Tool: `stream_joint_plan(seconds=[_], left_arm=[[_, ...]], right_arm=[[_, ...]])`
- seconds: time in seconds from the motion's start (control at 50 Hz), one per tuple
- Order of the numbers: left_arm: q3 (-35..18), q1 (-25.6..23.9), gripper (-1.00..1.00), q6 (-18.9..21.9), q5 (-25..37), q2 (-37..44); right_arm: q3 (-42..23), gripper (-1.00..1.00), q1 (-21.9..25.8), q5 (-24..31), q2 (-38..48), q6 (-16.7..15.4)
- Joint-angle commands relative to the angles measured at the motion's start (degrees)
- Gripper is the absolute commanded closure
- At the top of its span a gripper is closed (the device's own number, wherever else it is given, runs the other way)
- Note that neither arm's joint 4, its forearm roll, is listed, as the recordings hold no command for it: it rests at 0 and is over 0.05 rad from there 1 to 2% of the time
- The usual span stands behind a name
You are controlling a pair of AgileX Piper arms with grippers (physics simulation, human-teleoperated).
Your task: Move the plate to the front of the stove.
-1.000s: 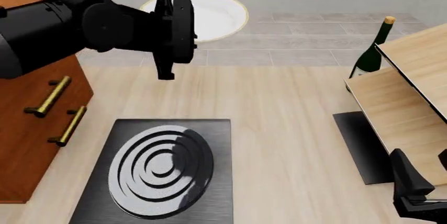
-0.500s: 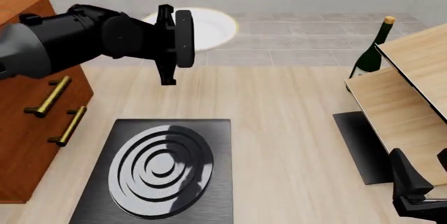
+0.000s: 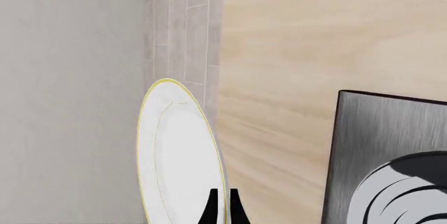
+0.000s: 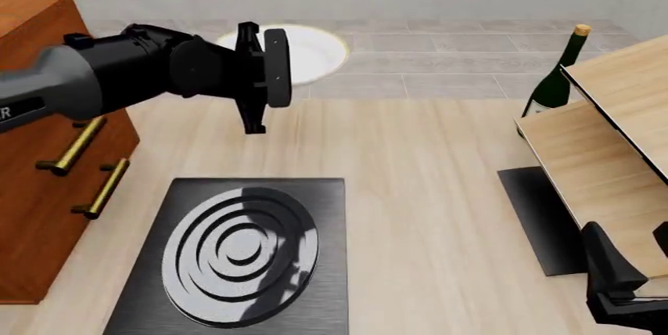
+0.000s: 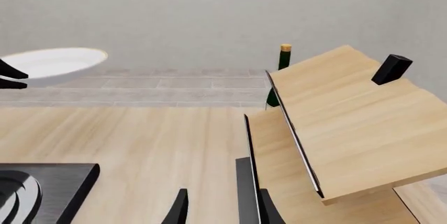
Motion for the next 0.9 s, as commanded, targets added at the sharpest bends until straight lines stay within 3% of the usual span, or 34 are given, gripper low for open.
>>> stream_joint_plan(seconds=[0.02,0.48,0.9], left_arm=[[-0.5,0.6,1.00,-0.3,-1.3,1.3],[-0.3,2.9,1.00,0.8,-3.1,4.6],[-0.6,2.3,1.00,-1.3,-4.8,7.7]], right_arm=[[0.0,-1.00,0.0,-0.1,0.2,0.0],[0.0,-1.00,0.0,-0.4,0.6,0.0],[0.0,-1.00,0.1,-0.8,1.2,0.0]])
